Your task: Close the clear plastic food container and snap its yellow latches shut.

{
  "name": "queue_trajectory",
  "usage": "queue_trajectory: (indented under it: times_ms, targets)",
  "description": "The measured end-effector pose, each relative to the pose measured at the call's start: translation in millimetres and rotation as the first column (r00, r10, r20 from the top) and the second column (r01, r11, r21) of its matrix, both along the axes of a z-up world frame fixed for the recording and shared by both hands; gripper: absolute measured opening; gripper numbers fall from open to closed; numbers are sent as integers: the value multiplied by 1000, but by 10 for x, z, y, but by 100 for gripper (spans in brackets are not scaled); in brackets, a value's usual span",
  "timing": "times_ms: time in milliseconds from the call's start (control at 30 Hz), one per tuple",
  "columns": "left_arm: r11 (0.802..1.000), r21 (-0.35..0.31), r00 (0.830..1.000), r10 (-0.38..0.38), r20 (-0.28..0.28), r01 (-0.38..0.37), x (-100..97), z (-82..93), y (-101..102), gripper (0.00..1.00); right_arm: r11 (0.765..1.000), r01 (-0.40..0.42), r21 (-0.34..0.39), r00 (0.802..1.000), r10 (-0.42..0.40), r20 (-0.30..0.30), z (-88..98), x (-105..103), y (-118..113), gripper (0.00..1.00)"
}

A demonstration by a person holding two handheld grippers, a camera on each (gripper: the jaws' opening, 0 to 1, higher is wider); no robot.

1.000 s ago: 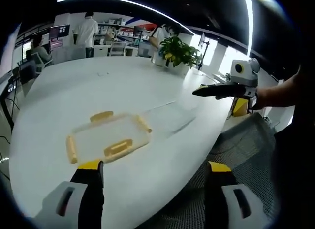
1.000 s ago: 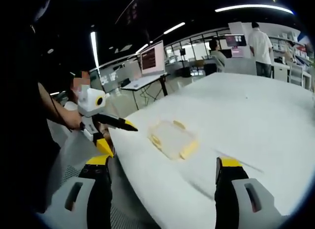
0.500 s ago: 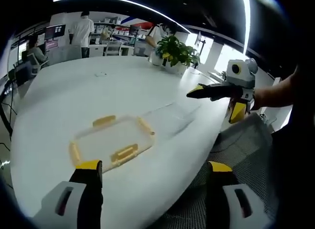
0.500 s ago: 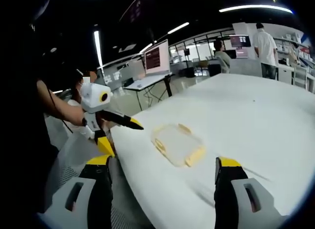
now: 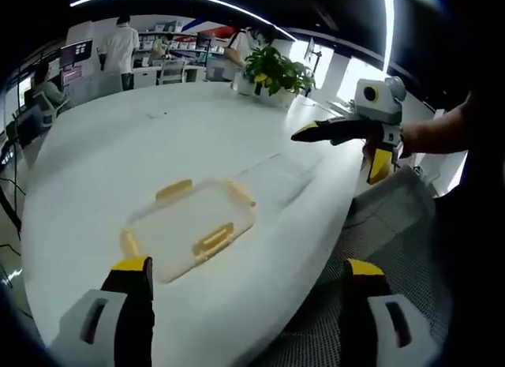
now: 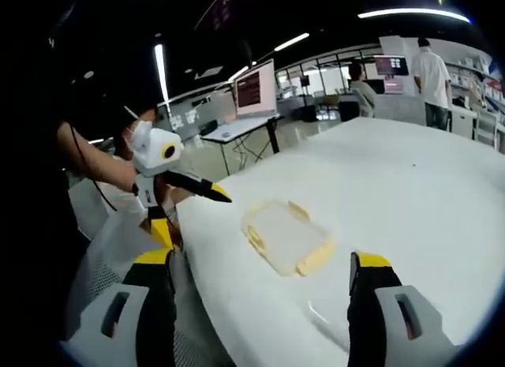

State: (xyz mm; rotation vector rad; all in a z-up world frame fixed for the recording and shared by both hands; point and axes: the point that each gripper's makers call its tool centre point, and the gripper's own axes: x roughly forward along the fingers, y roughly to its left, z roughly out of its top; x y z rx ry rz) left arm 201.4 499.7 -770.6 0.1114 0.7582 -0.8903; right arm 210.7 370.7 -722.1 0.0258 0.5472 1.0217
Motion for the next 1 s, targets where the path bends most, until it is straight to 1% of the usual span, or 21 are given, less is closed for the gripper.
queue_trajectory:
  times_ms: [100, 167, 233, 367, 433, 567, 600, 667, 700, 800, 833, 900, 967, 1000]
  targets:
    - [1000, 21, 1000, -17, -14, 18, 20, -37, 48, 98, 1000, -22, -22, 1000, 22, -5, -39, -14, 26, 90]
    - [999, 26, 999, -28, -39, 29, 19, -71, 73, 98, 999, -28, -23, 1000, 28, -2, -45, -10, 43, 91]
    - [999, 36, 999, -36, -29, 37, 41, -73, 97, 98, 999, -29, -22, 1000, 29, 0, -47, 9, 53, 91]
    - [997, 50, 998, -53, -39, 55, 58, -95, 125, 98, 999, -34, -22, 999, 34, -2, -48, 36, 88, 91]
    - [995, 75, 997, -67, -46, 70, 55, -135, 152, 98, 998, -50, -28, 999, 50, -3, -46, 32, 115, 90]
    - [993, 88, 996, -78, -46, 81, 81, -151, 177, 98, 995, -76, -59, 997, 77, 10, -62, 53, 154, 89]
    - [992, 90, 996, -80, -46, 84, 93, -156, 183, 98, 993, -85, -80, 996, 86, 18, -82, 68, 154, 88]
    - [989, 112, 995, -90, -47, 95, 126, -188, 219, 98, 990, -94, -101, 995, 97, 17, -105, 87, 166, 87]
    - [987, 124, 994, -100, -51, 105, 140, -207, 241, 98, 987, -102, -128, 994, 105, 20, -135, 108, 162, 86]
    - [984, 132, 992, -110, -63, 118, 178, -227, 275, 98, 975, -133, -177, 990, 137, 12, -208, 118, 162, 81]
    - [983, 135, 991, -115, -73, 124, 194, -247, 293, 97, 973, -143, -183, 989, 145, -2, -232, 119, 174, 81]
    - [978, 153, 988, -126, -94, 139, 202, -296, 330, 96, 973, -144, -183, 989, 146, -2, -246, 158, 187, 81]
    - [975, 163, 987, -139, -81, 150, 227, -301, 340, 96, 972, -142, -187, 990, 143, -4, -252, 199, 190, 82]
    - [974, 164, 986, -141, -87, 154, 240, -312, 343, 96, 972, -140, -189, 990, 142, -4, -255, 214, 191, 82]
